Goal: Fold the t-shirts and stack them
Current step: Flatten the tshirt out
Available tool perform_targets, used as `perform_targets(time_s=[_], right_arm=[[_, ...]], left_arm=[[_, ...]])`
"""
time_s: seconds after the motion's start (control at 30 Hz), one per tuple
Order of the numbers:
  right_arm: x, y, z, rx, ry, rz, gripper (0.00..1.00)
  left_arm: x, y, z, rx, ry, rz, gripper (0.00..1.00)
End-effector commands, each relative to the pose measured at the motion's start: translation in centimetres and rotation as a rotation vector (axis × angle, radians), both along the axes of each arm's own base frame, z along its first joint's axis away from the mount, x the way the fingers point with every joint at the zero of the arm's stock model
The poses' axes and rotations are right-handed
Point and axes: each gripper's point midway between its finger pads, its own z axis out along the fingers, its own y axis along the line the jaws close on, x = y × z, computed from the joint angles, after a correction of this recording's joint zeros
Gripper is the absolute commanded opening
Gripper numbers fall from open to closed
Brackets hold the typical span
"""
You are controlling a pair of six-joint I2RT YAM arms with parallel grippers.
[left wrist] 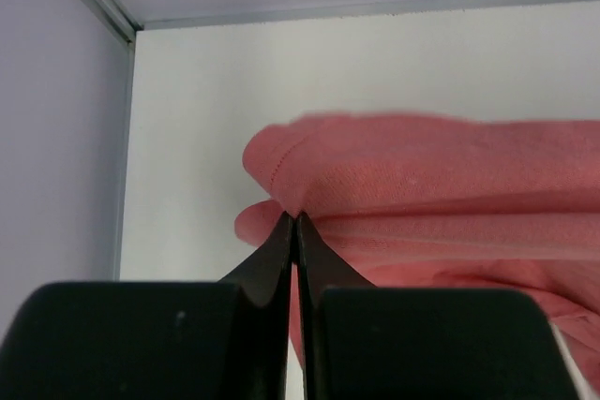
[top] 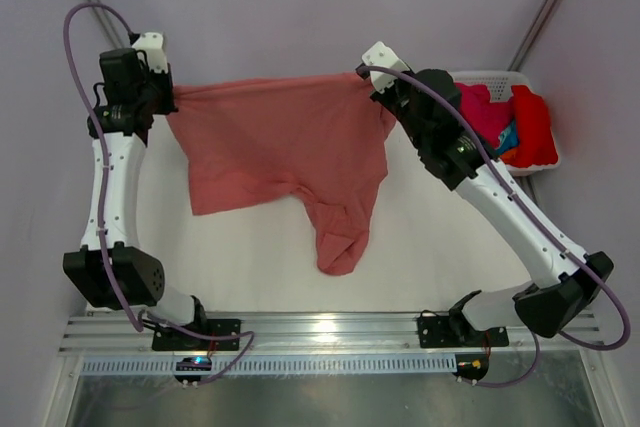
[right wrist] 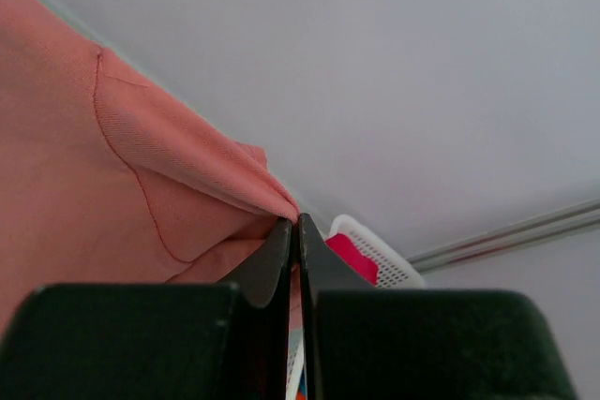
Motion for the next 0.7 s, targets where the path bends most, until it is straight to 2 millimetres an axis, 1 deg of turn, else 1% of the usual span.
perform_targets(time_s=[0.0,0.07,0.1,0.13,0.17,0.2,0.27,0.33,0.37,0.43,0.47,0.5,0.53,0.57,0.6,0.63,0.67], right_arm=[[0.4,-3.3,7.2,0.028,-0.204,-0.161,0.03],[1.2,-3.3,7.8,0.026,-0.218,-0.181,0.03],[1.1,-3.5,9.5,0.044,-0.249,-0.189,0.03],[1.2,-3.6,10.2,0.055,-0.260,-0.196,0.03],[1.9,-3.3,10.1,0.055,-0.254,-0.198,0.03],[1.6,-3.4,11.7,0.074,-0.276,-0.196,0.03],[1.9,-3.2,12.2,0.084,-0.284,-0.200,0.03],[1.6,-3.5,13.1,0.103,-0.300,-0.202,0.03],[1.4,-3.6,13.2,0.111,-0.301,-0.205,0.03],[1.0,-3.8,13.2,0.119,-0.302,-0.206,0.03],[1.0,-3.9,12.8,0.117,-0.297,-0.207,0.03],[0.3,-4.3,13.3,0.127,-0.308,-0.206,0.03],[0.0,-4.4,13.2,0.126,-0.303,-0.203,0.03],[-0.3,-4.4,13.0,0.130,-0.291,-0.195,0.03],[-1.0,-4.5,12.2,0.116,-0.253,-0.171,0.03],[-1.5,-4.3,11.6,0.112,-0.224,-0.148,0.03],[-1.9,-4.1,10.0,0.093,-0.174,-0.121,0.03]], left_arm=[[1.3,3.2,5.6,0.079,-0.146,0.139,0.00],[1.4,4.0,6.2,0.096,-0.142,0.178,0.00],[1.9,4.2,7.0,0.104,-0.159,0.189,0.00],[1.9,4.5,7.4,0.109,-0.166,0.203,0.00],[2.0,4.7,7.6,0.113,-0.173,0.210,0.00],[2.0,5.0,8.4,0.119,-0.192,0.225,0.00],[1.8,5.0,9.2,0.116,-0.216,0.235,0.00],[1.1,5.4,10.2,0.116,-0.246,0.266,0.00],[0.8,5.4,10.6,0.115,-0.260,0.272,0.00],[0.3,5.5,10.8,0.114,-0.274,0.278,0.00],[-0.6,5.3,11.7,0.113,-0.299,0.279,0.00],[-0.8,5.1,11.2,0.112,-0.293,0.270,0.00],[-1.2,5.0,11.4,0.113,-0.298,0.263,0.00],[-2.1,4.8,11.9,0.111,-0.305,0.259,0.00],[-2.5,4.4,11.4,0.105,-0.290,0.239,0.00],[-3.1,3.5,10.4,0.094,-0.249,0.188,0.00],[-4.4,2.9,10.5,0.101,-0.237,0.156,0.00]])
